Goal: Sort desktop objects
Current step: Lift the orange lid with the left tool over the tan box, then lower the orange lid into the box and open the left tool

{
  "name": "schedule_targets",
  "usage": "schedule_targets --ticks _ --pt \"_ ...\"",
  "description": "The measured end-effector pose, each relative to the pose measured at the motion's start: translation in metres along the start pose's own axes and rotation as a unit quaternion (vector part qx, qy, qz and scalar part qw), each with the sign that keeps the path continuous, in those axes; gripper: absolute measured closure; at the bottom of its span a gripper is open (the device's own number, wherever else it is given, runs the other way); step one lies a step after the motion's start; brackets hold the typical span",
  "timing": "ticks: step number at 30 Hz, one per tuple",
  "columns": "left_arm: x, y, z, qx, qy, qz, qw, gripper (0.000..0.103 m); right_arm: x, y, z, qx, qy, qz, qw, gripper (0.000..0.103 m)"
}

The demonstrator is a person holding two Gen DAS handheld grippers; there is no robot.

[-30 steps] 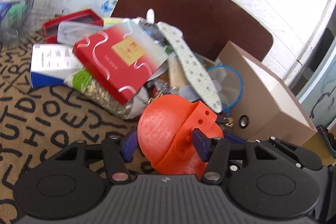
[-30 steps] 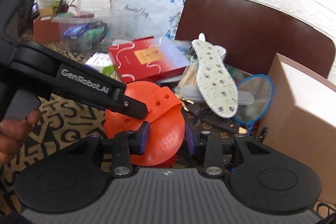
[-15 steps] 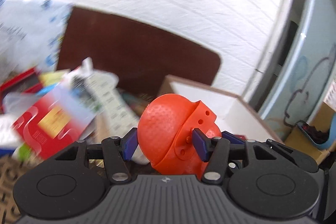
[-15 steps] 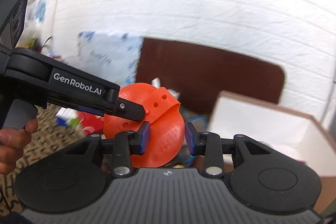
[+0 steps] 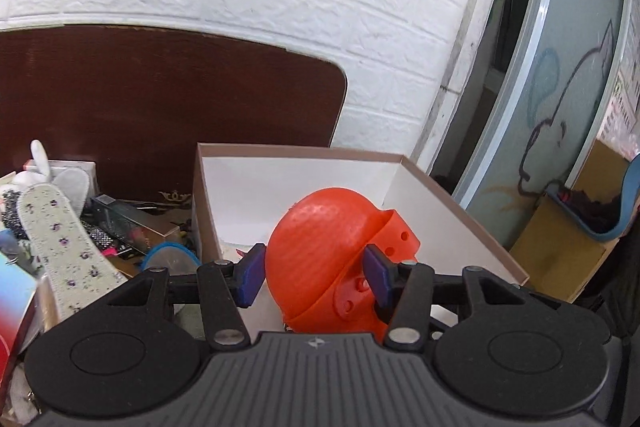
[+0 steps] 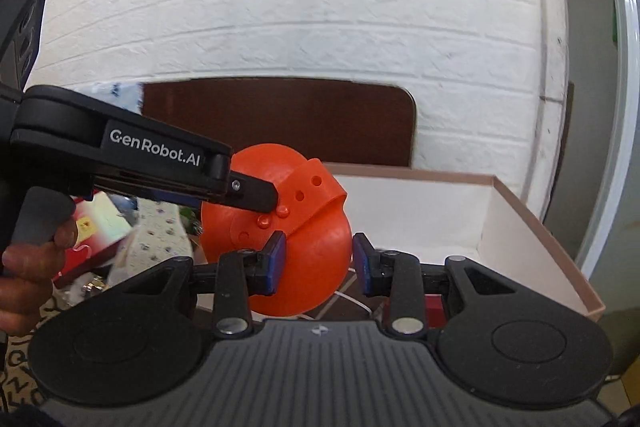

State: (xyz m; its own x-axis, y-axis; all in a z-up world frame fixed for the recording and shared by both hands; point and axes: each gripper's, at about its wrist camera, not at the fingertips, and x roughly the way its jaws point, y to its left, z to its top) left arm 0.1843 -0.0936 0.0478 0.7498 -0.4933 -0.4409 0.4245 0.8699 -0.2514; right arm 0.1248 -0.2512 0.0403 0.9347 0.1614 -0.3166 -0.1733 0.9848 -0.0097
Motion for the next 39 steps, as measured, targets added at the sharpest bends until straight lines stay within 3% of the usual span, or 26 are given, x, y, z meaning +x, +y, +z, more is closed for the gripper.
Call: schedule_targets --ticks 8,15,21,24,29,33,39 --pt "0.041 0.007 0.001 0.005 0.041 0.027 0.9988 0.048 0.032 -0.007 -0.011 0.011 0.051 -0.007 0.999 0.068" --pt "0.053 0.007 0.005 0.022 0.037 0.032 0.9985 0.047 0.05 -0.009 -0.009 0.022 0.079 -0.001 0.997 0.068" --pt "0.055 0.008 0.006 0.02 0.034 0.02 0.999 0.037 0.057 -0.008 -0.008 0.028 0.089 0.002 0.996 0.066" --pt "0.053 0.006 0.006 0.02 0.029 0.013 0.9993 0.027 0.056 -0.007 -0.006 0.026 0.088 0.008 0.996 0.051" --pt "0.048 0.004 0.007 0.02 0.018 0.012 0.9996 0.013 0.052 -0.004 -0.006 0.018 0.082 -0.002 0.996 0.042" --pt "0.043 0.002 0.006 0.019 0.017 0.006 0.9996 0.006 0.046 -0.003 -0.006 0.017 0.07 -0.013 0.997 0.018" --pt "0.035 -0.006 0.003 0.03 0.02 0.011 0.9993 0.004 0.038 -0.001 -0.005 0.015 0.059 -0.017 0.998 0.013"
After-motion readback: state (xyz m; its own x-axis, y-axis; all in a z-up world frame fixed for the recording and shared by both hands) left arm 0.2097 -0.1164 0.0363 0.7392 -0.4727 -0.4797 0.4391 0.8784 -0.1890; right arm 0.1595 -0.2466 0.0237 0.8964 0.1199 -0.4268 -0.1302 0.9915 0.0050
